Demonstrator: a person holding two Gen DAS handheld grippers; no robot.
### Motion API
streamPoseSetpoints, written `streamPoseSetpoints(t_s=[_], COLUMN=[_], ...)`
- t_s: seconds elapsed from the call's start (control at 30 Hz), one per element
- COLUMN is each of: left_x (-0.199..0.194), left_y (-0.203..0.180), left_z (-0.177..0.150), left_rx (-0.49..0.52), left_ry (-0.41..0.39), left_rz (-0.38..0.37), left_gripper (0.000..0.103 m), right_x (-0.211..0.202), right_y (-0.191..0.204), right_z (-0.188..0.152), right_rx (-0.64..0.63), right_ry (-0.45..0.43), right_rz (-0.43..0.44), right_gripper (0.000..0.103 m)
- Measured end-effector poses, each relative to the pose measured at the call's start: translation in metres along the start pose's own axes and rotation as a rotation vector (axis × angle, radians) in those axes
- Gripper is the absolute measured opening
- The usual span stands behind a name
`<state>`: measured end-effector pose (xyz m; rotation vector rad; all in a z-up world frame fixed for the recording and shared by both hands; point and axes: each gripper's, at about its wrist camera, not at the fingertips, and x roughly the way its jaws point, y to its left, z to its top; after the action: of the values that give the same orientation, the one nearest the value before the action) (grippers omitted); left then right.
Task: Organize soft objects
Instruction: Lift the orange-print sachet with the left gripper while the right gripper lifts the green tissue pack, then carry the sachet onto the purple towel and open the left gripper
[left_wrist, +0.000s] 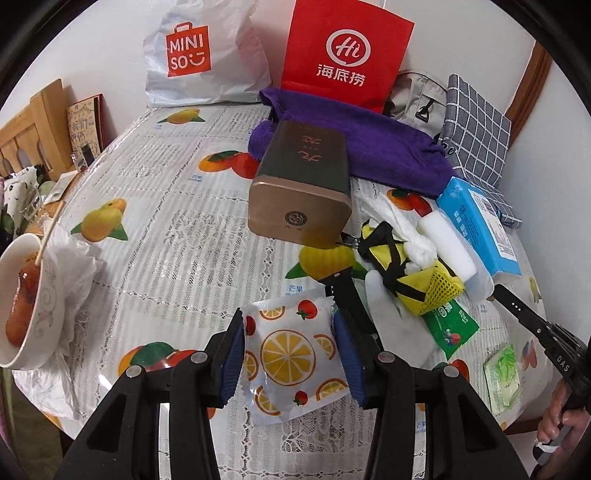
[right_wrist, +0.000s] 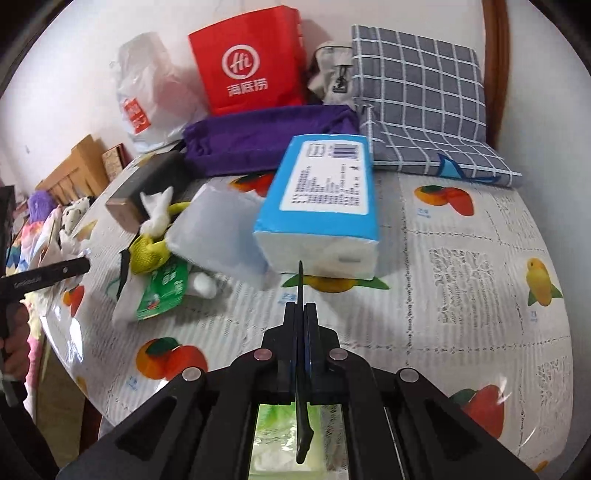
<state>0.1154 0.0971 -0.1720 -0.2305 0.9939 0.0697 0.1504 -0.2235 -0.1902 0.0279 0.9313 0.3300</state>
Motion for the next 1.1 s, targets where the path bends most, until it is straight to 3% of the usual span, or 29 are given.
streamPoseSetpoints(t_s=[0.53, 1.1], left_x=[-0.026, -0.007], left_y=[-0.011, -0.032], left_z=[0.036, 0.115], left_rx=[0.024, 0.072], left_ry=[-0.070, -0.095], left_rz=[0.019, 0.030], left_gripper=[0.044, 0.044], right_x=[-0.046, -0.021], right_y=[-0.010, -0.001], right_z=[0.027, 0.128], right_rx=[0.012, -0.003], right_ry=[-0.078, -0.151], right_rz=[-0.010, 0.011], right_gripper=[0.003, 0.003])
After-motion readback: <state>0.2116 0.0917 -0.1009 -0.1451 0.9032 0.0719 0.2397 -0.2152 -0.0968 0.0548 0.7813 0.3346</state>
